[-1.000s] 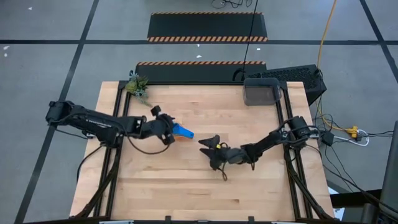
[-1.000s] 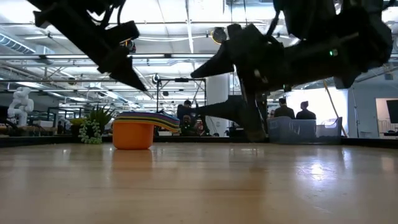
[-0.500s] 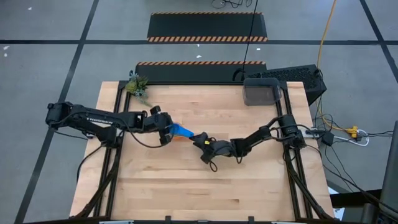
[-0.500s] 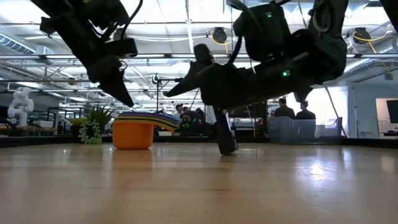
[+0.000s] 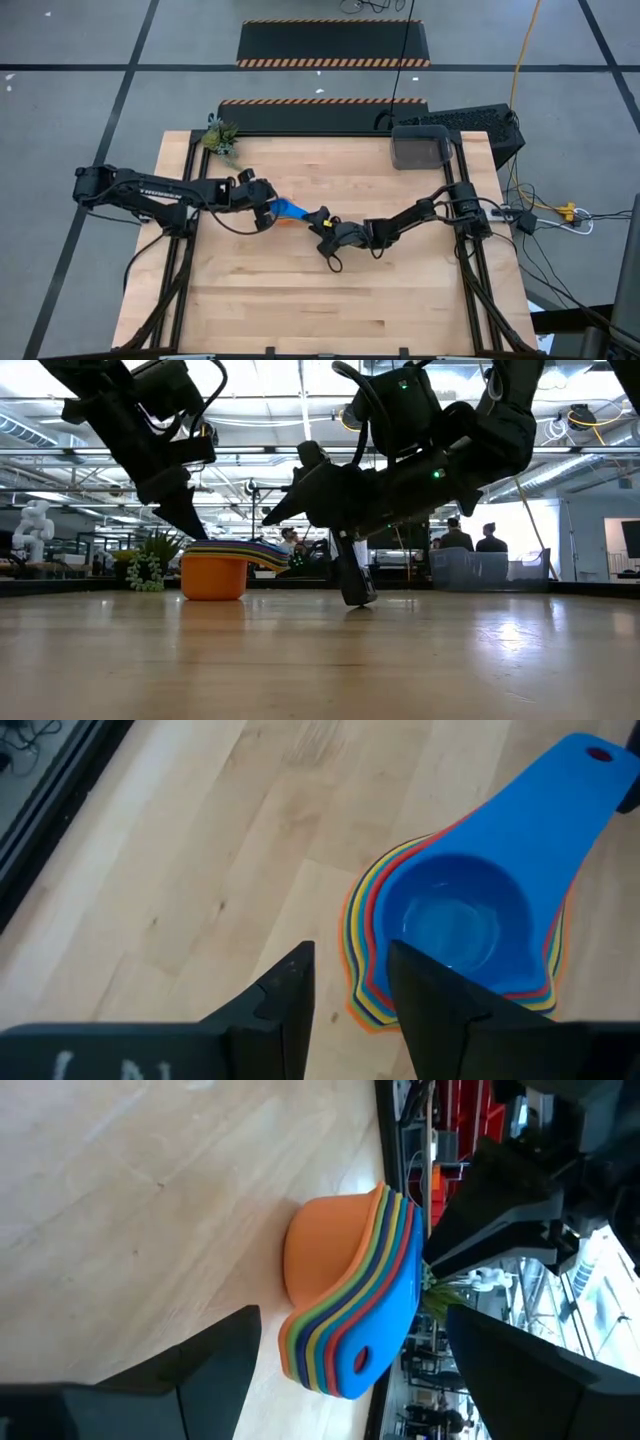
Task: Nest measuring cups in basket
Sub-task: Put the stack of measuring cups into the black bin
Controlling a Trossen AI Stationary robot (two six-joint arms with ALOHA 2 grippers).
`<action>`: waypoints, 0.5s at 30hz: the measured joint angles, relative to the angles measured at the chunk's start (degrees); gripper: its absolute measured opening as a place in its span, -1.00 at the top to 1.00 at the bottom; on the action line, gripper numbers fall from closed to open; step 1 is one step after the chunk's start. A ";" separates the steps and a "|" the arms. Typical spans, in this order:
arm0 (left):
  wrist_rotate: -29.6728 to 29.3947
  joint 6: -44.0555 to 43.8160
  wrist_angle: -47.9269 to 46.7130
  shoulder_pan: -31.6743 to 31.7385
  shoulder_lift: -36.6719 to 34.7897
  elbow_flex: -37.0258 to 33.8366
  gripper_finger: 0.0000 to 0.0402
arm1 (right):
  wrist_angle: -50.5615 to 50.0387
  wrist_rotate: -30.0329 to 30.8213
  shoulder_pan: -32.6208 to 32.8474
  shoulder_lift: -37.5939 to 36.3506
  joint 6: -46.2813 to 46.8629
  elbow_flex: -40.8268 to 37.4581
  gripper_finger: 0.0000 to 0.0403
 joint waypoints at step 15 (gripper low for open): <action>0.21 0.55 -0.40 0.00 0.02 -0.16 0.35 | -0.24 -0.12 -0.85 0.07 2.66 -0.07 -0.55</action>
